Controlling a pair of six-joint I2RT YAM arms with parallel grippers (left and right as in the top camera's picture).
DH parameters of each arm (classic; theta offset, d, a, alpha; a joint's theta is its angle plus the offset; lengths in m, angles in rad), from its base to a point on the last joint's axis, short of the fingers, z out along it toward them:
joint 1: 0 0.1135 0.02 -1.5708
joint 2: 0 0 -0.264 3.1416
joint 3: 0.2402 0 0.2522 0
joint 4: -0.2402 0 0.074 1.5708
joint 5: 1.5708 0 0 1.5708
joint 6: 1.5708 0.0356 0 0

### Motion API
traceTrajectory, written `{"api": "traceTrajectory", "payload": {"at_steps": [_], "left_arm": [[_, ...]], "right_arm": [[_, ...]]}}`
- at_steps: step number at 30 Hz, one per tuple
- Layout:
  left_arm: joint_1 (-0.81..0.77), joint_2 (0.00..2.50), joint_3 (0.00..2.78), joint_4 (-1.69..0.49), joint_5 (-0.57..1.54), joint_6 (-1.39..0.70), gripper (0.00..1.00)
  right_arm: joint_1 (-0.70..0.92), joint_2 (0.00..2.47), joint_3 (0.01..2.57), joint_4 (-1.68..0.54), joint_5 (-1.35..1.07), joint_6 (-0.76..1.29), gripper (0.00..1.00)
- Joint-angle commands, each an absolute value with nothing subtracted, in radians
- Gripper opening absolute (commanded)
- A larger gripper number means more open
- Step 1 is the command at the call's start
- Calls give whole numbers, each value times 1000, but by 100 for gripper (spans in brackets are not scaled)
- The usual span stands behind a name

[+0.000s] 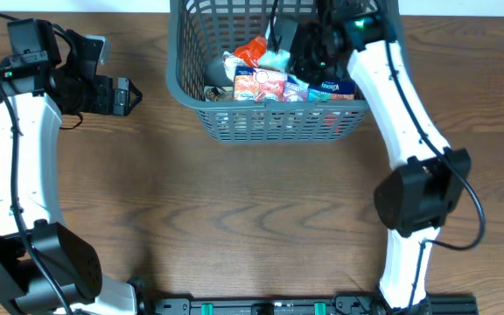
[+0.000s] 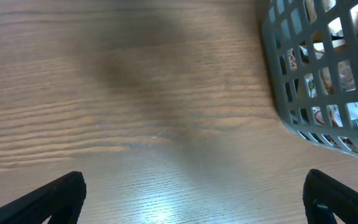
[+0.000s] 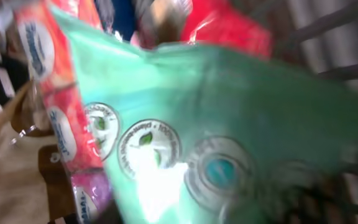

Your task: Pack container

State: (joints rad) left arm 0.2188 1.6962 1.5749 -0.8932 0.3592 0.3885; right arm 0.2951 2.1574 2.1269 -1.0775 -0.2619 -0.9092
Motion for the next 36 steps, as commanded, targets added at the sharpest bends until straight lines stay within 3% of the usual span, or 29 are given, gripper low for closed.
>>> {"api": "traceTrajectory", "payload": {"at_steps": [1,11,21,27,36], "left_arm": [[216,1663,1573,-896,354,379,99],[221,1656,1577,-880,354,379,99],[236,1560,1605,-783,354,260,99],[237,1377,1582,-813,355,264,99],[237,1048,1359,-817,445,258,99]], "right_arm": [[300,2178,2139,-1097,-265,-943,98],[249,2033,2212,-1082,-259,-752,99],[-93,1761,2326,-1078,-268,-321,99],[-218,1634,2324,-1262,-226,-308,99],[-221,1416,2142,-1341,-171,-310,99]]}}
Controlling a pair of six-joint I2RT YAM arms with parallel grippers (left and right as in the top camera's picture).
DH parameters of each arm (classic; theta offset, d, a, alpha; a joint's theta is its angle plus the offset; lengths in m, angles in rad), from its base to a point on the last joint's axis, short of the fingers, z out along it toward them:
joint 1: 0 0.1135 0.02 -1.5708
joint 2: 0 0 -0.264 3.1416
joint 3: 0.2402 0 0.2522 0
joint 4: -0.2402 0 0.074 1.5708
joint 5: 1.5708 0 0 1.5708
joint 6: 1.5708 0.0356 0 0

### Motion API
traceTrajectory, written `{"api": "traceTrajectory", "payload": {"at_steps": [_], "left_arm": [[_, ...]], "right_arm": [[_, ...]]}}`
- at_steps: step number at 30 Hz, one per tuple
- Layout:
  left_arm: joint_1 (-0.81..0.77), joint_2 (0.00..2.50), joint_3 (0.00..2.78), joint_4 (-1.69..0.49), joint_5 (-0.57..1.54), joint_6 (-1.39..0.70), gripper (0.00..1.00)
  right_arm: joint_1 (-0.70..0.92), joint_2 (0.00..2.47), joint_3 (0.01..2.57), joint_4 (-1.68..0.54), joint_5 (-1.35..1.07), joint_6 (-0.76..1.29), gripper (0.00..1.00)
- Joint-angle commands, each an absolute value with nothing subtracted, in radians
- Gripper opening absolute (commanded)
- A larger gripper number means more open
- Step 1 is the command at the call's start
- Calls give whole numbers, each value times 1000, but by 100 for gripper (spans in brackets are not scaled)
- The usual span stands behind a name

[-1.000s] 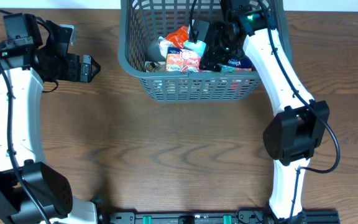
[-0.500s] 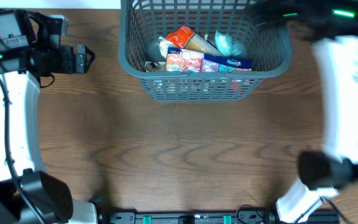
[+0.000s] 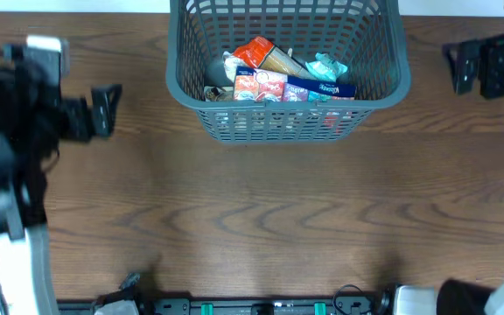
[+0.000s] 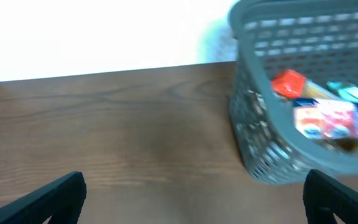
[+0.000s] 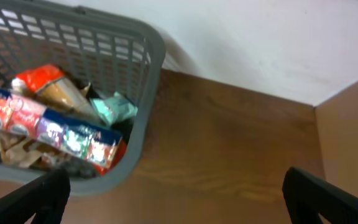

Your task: Pack container

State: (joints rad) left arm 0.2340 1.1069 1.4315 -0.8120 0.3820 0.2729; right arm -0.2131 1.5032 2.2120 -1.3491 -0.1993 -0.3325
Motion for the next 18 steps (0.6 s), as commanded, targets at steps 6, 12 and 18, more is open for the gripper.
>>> {"api": "traceTrajectory", "payload": {"at_steps": [6,12,18], "left_arm": [[235,894,1242,-820,493,300,99],[197,839,1192,-848,587,346,99],[123,836,1180,-944,595,373,99]], "right_arm": [[-222,1192,1797,-1223,-157,-299,99],[-222,974,1416,-1085,-123,-239,99],[-222,795,1115,-967,-120,-186,99]]}}
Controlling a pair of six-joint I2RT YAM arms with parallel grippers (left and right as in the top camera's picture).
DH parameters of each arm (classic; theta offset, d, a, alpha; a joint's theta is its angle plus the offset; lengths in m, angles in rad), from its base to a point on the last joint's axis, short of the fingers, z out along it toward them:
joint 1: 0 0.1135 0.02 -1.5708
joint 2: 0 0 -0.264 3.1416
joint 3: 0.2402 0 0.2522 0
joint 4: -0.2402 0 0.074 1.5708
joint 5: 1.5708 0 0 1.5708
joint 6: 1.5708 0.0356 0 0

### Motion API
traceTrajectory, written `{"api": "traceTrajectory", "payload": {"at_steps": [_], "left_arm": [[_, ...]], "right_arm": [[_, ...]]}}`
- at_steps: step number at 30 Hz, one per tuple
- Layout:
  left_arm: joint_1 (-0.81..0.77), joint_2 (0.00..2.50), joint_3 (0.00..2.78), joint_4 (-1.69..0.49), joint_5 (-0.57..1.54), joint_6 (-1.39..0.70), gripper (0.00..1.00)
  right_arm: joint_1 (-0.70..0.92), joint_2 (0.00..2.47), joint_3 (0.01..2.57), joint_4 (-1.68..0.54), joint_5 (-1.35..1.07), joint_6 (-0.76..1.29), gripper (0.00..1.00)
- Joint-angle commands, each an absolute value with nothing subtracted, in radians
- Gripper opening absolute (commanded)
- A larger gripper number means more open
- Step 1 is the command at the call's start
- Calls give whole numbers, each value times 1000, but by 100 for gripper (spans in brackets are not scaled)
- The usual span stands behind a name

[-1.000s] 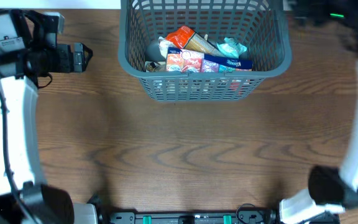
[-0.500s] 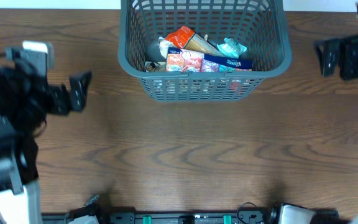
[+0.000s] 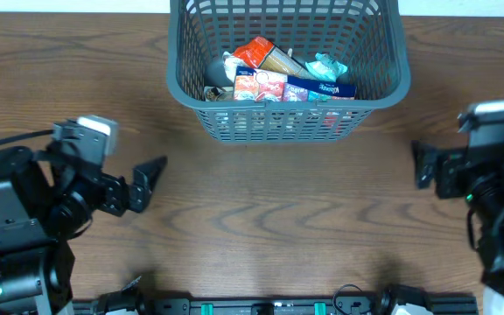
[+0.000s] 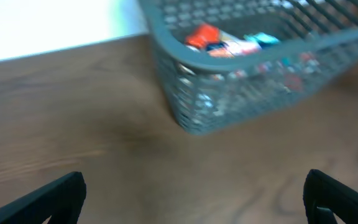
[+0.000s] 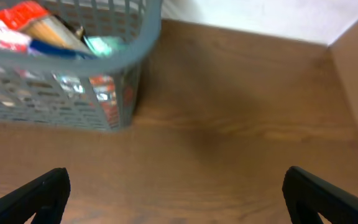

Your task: Pack container

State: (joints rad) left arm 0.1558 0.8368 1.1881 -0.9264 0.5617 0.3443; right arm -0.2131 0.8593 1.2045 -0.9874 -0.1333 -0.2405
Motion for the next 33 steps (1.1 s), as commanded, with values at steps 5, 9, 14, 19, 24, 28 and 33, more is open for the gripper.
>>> {"api": "traceTrajectory", "payload": {"at_steps": [5,9,14,19,24,28,33], "left_arm": [[90,807,1180,-1004,591,403,99],[90,759,1180,-1050,542,407,99],[90,691,1180,-1062,510,407,99],[90,683,1180,-1066,511,406,99],[90,685,1180,-1066,511,407,99],[90,685,1180,-1066,511,406,99],[90,685,1180,-1066,511,406,99]], "right_arm": [[-222,702,974,-954,-115,-176,99],[-221,659,924,-948,-125,-216,99],[-221,661,920,-923,-165,-286,99],[-221,661,920,-936,-165,-285,99],[-221,661,920,-939,-165,-285,99],[-221,661,920,-939,-165,-285,99],[-221,661,920,-939,-165,-285,99]]}}
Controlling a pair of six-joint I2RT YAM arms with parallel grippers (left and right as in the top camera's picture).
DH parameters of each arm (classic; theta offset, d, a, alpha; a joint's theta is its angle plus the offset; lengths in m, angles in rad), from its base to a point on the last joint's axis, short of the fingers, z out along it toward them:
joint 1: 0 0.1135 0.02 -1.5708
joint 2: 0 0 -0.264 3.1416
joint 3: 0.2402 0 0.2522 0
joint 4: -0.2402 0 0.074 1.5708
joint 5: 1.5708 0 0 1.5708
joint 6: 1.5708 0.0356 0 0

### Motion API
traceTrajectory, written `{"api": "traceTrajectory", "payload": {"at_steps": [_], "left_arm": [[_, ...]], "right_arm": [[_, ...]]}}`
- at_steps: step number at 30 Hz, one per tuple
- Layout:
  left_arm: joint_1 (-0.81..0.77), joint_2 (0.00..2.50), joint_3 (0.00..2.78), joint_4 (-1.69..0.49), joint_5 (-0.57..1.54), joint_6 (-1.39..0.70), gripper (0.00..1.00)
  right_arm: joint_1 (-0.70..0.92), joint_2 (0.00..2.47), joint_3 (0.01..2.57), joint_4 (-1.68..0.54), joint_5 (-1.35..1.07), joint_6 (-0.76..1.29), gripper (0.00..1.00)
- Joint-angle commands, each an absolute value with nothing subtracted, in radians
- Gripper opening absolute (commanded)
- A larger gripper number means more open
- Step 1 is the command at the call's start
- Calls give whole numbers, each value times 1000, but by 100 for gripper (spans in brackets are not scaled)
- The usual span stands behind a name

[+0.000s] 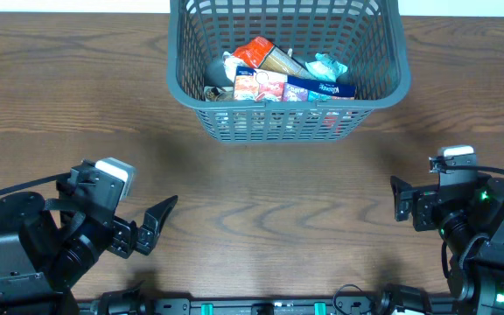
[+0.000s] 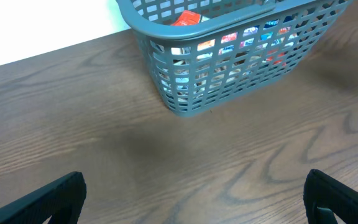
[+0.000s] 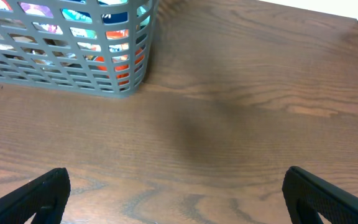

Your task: Pack container

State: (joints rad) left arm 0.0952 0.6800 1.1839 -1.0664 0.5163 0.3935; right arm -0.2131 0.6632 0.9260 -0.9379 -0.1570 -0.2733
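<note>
The grey mesh basket [image 1: 287, 122] stands at the back middle of the table, holding several snack packs: a red bag, a teal pack [image 1: 326, 67] and a row of small boxes. It also shows in the left wrist view as the basket [image 2: 229, 62] and in the right wrist view as the basket [image 3: 61, 68]. My left gripper [image 1: 150, 227] hangs open and empty near the front left, far from the basket; in its own view the left gripper [image 2: 194, 199] has only bare wood between its fingers. My right gripper [image 1: 399, 201] is open and empty at the front right, and the right gripper [image 3: 176, 199] likewise frames bare wood.
The wooden table [image 1: 269, 210] stretches between the two arms and the basket. A black mounting rail [image 1: 261, 306] runs along the front edge. A white wall lies behind the basket.
Both arms have drawn back toward the front edge, so each open gripper is farther from the basket and lower in the overhead view. The basket and its contents have not moved.
First my right gripper was down inside the basket against the teal pack, with the left open beside the basket's left side. Then the right was out at the far right and the teal pack lay in the basket. Both arms have since come back to the front, open.
</note>
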Motion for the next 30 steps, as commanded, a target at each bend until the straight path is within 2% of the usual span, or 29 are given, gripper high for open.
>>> {"api": "traceTrajectory", "payload": {"at_steps": [1,12,18,26,30], "left_arm": [[90,685,1180,-1066,511,406,99],[90,685,1180,-1066,511,407,99],[90,685,1180,-1066,511,406,99],[90,685,1180,-1066,511,407,99],[90,685,1180,-1066,511,407,99]], "right_arm": [[-221,661,920,-939,-165,-285,99],[-220,656,920,-962,-194,-281,99],[-130,545,850,-968,-274,-242,99],[-2,231,529,-680,-274,-240,99],[41,137,345,-413,-250,-240,99]]}}
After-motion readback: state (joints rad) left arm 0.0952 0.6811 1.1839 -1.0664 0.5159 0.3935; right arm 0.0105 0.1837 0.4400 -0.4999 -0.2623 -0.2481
